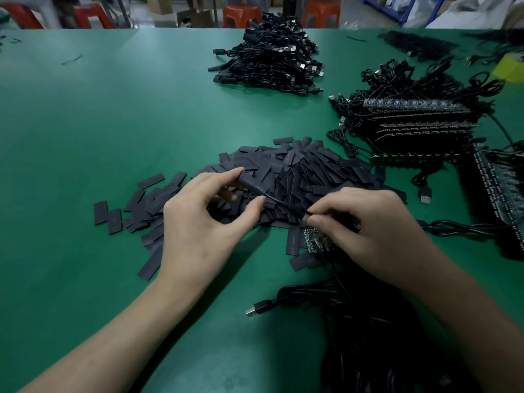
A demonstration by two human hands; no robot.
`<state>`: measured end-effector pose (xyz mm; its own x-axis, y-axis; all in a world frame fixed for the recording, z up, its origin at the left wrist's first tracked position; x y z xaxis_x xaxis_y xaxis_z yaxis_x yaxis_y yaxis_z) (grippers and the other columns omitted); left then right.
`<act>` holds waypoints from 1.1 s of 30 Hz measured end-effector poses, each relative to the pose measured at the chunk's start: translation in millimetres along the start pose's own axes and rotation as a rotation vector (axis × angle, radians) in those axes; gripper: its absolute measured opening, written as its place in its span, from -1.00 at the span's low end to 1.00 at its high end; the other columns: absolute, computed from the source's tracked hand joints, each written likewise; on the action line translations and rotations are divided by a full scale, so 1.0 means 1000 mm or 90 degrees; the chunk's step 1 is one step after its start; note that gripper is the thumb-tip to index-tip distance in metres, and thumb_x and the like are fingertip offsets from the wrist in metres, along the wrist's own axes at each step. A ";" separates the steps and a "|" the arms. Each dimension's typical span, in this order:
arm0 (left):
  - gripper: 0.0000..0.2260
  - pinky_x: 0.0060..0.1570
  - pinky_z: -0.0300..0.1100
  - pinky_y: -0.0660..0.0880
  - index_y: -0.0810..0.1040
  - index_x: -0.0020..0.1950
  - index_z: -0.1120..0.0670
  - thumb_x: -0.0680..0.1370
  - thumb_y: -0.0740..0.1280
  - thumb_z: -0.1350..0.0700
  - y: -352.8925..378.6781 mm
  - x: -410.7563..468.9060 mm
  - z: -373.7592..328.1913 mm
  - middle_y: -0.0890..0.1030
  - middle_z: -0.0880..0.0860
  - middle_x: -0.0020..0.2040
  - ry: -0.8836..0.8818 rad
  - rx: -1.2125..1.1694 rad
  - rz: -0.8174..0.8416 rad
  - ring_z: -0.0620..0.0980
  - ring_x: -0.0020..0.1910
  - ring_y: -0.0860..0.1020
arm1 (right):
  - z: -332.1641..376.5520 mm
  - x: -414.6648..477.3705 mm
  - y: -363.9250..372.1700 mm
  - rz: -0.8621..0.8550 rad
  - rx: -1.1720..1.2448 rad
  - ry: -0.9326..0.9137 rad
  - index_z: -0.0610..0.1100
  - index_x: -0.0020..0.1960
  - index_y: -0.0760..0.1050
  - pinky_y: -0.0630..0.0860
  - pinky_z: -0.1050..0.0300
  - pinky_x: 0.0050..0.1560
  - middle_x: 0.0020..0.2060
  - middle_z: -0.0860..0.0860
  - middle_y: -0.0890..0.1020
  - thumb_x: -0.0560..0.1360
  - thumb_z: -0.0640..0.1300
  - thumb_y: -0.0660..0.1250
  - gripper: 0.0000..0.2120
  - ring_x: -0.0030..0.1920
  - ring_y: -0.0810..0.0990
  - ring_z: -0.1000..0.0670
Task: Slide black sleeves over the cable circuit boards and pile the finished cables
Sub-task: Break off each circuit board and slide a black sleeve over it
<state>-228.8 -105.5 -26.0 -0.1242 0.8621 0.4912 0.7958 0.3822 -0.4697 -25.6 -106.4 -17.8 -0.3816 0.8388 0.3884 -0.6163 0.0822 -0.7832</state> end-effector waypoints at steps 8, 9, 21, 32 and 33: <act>-0.59 0.27 -0.24 0.43 0.60 0.36 0.05 0.53 0.46 0.01 0.012 0.002 0.008 0.58 -0.14 0.14 0.008 0.071 0.054 -0.09 0.18 0.55 | -0.016 0.075 -0.062 -0.079 -0.109 0.069 0.06 0.13 0.68 0.47 0.29 -0.14 -0.27 0.27 0.58 0.57 0.08 0.35 -0.78 -0.25 0.57 0.27; -0.60 0.27 -0.26 0.42 0.60 0.36 0.05 0.54 0.45 0.01 0.014 0.002 0.008 0.58 -0.14 0.15 0.013 0.077 0.061 -0.10 0.19 0.54 | -0.022 0.093 -0.061 -0.073 -0.130 0.073 0.05 0.13 0.69 0.47 0.26 -0.13 -0.26 0.21 0.59 0.58 0.07 0.36 -0.80 -0.23 0.56 0.26; -0.66 0.26 -0.42 0.31 0.60 0.35 0.02 0.59 0.39 0.01 0.027 -0.001 0.007 0.59 -0.14 0.17 0.061 0.083 0.119 -0.13 0.20 0.51 | -0.100 0.221 0.042 0.146 -0.271 0.103 0.01 0.18 0.67 0.51 -0.09 0.23 0.15 -0.03 0.64 0.60 0.02 0.38 -0.79 0.19 0.57 -0.12; -0.69 0.26 -0.43 0.30 0.62 0.33 0.03 0.58 0.42 0.07 0.029 0.002 0.011 0.60 -0.12 0.16 0.036 0.072 0.135 -0.13 0.21 0.51 | -0.110 0.164 0.046 0.120 -0.168 0.126 -0.16 0.22 0.65 0.52 0.05 0.16 0.15 -0.07 0.70 0.69 0.01 0.21 -0.66 0.11 0.63 -0.09; -0.69 0.26 -0.44 0.29 0.62 0.33 0.03 0.58 0.41 0.07 0.029 0.001 0.011 0.60 -0.13 0.16 0.035 0.070 0.136 -0.13 0.21 0.51 | -0.117 0.158 0.049 0.139 -0.121 0.158 -0.17 0.25 0.63 0.50 0.04 0.21 0.22 -0.07 0.67 0.70 0.03 0.18 -0.63 0.19 0.61 -0.10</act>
<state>-212.8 -89.5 -47.2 0.0746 0.9092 0.4096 0.7310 0.2295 -0.6427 -35.9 92.7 -51.7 -0.2969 0.9505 0.0911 -0.3906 -0.0339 -0.9199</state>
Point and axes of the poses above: each hand's wrist, its own x-axis towards the middle knuckle, its own y-axis out of the palm, z = x × y, the point moved 10 cm from there along x, towards the middle knuckle
